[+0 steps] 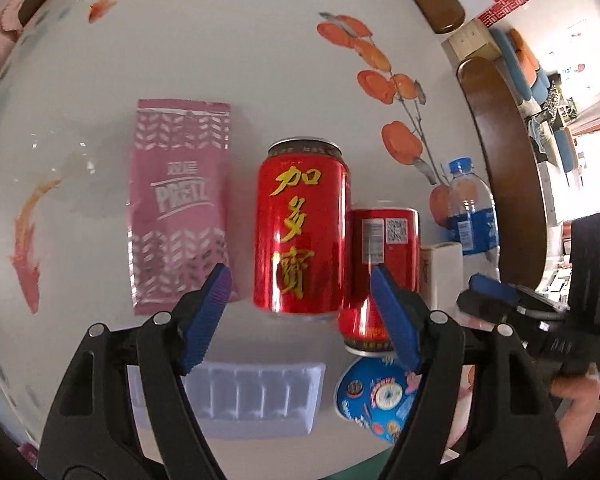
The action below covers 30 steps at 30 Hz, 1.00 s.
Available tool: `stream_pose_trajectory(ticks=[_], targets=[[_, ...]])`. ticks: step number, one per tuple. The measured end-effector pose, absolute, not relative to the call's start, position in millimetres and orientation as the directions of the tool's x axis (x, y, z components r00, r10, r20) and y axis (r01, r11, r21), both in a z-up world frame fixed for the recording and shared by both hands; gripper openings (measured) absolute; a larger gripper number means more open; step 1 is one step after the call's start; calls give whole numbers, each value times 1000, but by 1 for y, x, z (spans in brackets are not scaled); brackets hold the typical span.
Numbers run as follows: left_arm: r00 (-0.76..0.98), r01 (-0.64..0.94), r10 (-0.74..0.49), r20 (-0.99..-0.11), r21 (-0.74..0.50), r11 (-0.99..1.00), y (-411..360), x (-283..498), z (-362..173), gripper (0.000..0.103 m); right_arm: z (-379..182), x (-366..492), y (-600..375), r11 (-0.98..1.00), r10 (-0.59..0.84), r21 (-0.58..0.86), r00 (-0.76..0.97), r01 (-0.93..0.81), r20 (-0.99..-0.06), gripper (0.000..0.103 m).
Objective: Collect trash
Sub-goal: 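Return both grippers to the table toward the red can and white box, then grasp the red can with the left gripper while the right grasps the white box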
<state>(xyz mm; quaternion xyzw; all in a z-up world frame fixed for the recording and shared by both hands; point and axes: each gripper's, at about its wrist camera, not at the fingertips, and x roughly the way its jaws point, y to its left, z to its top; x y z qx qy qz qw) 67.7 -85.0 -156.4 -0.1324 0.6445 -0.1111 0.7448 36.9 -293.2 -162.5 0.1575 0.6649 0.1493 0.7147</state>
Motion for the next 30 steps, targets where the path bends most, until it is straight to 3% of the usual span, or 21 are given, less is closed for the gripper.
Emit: stream_pose_trajectory(ticks=[5, 9, 11, 13, 15, 17, 30], targets=[[109, -11, -292, -950, -295, 956, -89, 79, -172, 70, -178, 40, -288, 907, 420, 421, 38, 2, -907, 81], [89, -23, -299, -950, -302, 953, -90, 82, -182, 81, -183, 40, -286, 922, 388, 388, 32, -19, -921, 77], [74, -27, -310, -948, -313, 949, -94, 82, -188, 82, -183, 41, -285, 926, 378, 377, 34, -29, -925, 72], [50, -21, -304, -951, -306, 952, -100, 81, -195, 80, -183, 43, -280, 920, 389, 387, 30, -55, -921, 58], [62, -21, -291, -955, -293, 956, -102, 79, -197, 74, -184, 44, -281, 909, 417, 416, 22, -34, -909, 52], [44, -39, -345, -938, -346, 937, -101, 76, -202, 65, -183, 44, -281, 910, 415, 414, 28, -29, -910, 50], [164, -28, -313, -935, -321, 947, -81, 66, -159, 65, -134, 48, -303, 897, 440, 440, 148, -36, -886, 44]])
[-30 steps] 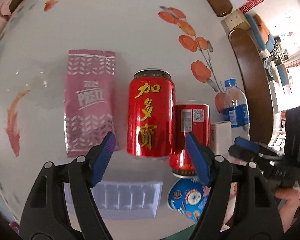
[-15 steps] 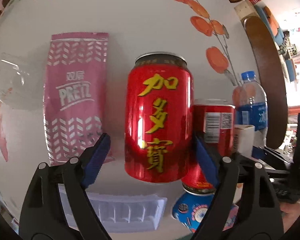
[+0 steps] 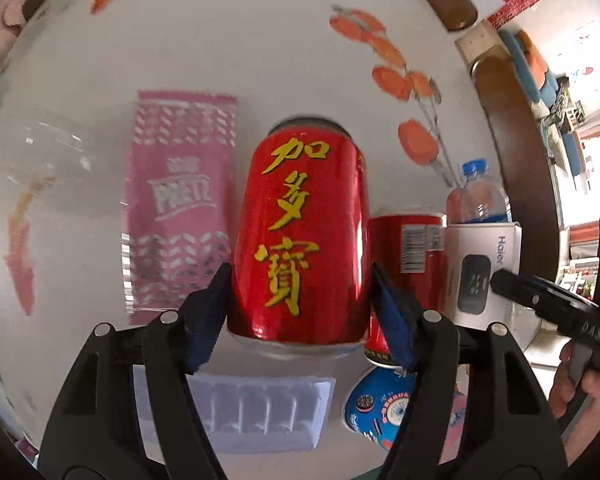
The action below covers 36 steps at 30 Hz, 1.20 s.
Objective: Collect trash
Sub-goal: 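Grasp the red can with the left gripper while the right grasps the white box, then carry the red can and white box toward the grey bin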
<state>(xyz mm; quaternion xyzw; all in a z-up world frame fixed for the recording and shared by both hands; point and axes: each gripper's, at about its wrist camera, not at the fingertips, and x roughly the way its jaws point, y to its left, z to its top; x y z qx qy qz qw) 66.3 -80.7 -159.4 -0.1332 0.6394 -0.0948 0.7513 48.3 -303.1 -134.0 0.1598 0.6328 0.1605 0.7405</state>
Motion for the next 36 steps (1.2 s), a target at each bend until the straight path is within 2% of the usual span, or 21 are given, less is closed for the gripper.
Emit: stream_pose_trajectory(ticks=[6, 10, 16, 21, 29, 36], targets=[[262, -95, -311, -914, -345, 934, -38, 52, -125, 64, -88, 59, -276, 876, 482, 463, 203, -136, -852, 44], [322, -155, -287, -902, -349, 924, 1, 28, -106, 64, -71, 61, -227, 841, 530, 489, 173, -231, -830, 44], [394, -308, -212, -894, -346, 886, 73, -30, -91, 64, -71, 41, -122, 759, 572, 511, 40, -404, -819, 44], [428, -478, -129, -895, -345, 807, 147, -109, -89, 64, -77, 7, -22, 656, 570, 527, -102, -540, -815, 44], [405, -754, 10, -914, -328, 570, 240, -276, -109, 64, -98, -97, 143, 434, 465, 545, -340, -717, -817, 44], [358, -888, 61, -932, -319, 332, 280, -405, -139, 64, -138, -210, 245, 277, 299, 577, -501, -769, -812, 44]])
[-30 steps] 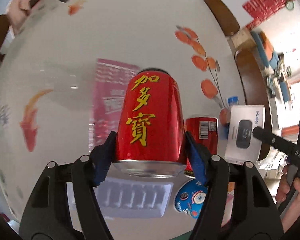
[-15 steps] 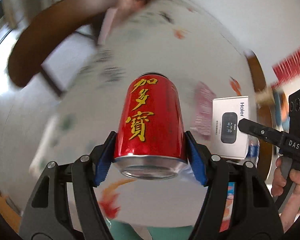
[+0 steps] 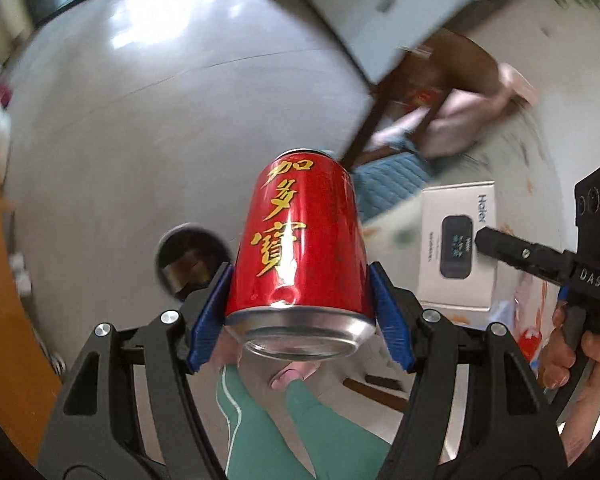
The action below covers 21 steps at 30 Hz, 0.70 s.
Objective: Collect trash
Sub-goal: 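Carry the red can and white box toward the grey bin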
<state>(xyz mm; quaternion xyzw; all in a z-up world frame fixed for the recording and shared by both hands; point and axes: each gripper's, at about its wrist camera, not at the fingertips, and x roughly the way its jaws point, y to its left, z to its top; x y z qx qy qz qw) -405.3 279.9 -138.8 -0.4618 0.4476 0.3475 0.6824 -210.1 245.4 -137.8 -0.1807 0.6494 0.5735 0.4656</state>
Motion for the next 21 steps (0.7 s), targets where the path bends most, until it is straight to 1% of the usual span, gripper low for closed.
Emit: stream_pose_trajectory(ticks=[4, 9, 12, 15, 17, 20, 21], targets=[[332, -925, 60, -941, -312, 216, 291, -461, -164, 64, -170, -279, 285, 216, 180, 580, -551, -786, -815, 44], [298, -949, 0, -955, -296, 108, 299, -504, -217, 64, -227, -326, 319, 224, 74, 580, -580, -783, -811, 44], [294, -954, -51, -955, -296, 47, 308, -523, -265, 64, -278, -348, 324, 259, -5, 553, -573, -792, -819, 44], [293, -955, -101, -951, -295, 9, 319, -535, -311, 64, -342, -363, 328, 325, -80, 525, -575, -787, -814, 44], [287, -957, -136, -948, -289, -8, 326, -537, -349, 64, -376, -368, 328, 372, -113, 502, -575, -781, -811, 44], [295, -955, -173, -940, -293, -35, 334, -540, -394, 64, -428, -373, 327, 435, -154, 465, -572, -771, -805, 44], [294, -956, -182, -938, -292, -37, 334, -541, -404, 64, -437, -375, 327, 445, -159, 459, -573, -769, -804, 44]])
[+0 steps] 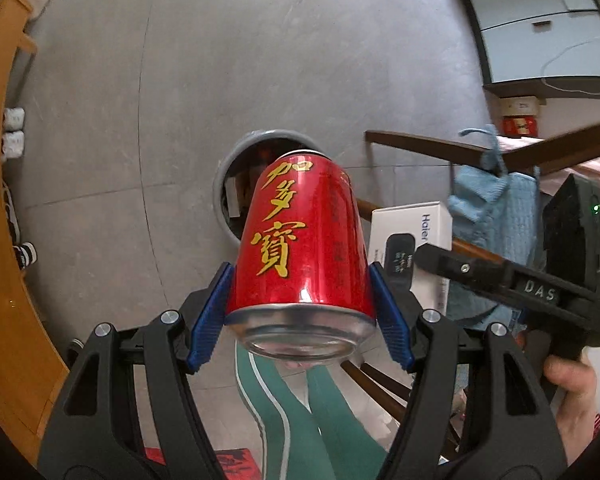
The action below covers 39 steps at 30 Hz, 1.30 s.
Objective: Collect trash
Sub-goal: 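Carry the red can and white box toward the grey bin, then open both grippers to drop the can and white box into the bin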
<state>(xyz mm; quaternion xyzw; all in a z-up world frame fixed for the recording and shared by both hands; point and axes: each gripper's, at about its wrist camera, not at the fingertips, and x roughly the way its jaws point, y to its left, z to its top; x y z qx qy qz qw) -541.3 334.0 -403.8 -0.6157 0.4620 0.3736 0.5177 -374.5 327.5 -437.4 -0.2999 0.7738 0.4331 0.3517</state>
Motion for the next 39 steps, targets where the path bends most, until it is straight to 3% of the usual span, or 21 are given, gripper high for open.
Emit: stream_pose_trajectory(ticks=[8, 20, 39], targets=[[288, -957, -242, -926, -284, -55, 343, -548, -482, 64, -522, -387, 345, 483, -198, 423, -566, -767, -800, 44], [277, -960, -330, -903, -274, -56, 336, -540, -557, 64, -613, -377, 345, 565, -242, 343, -549, -750, -800, 44], [247, -969, -391, -887, -236, -77, 326, -525, -616, 64, -644, -356, 337, 608, -223, 350, -576, -713, -786, 45]])
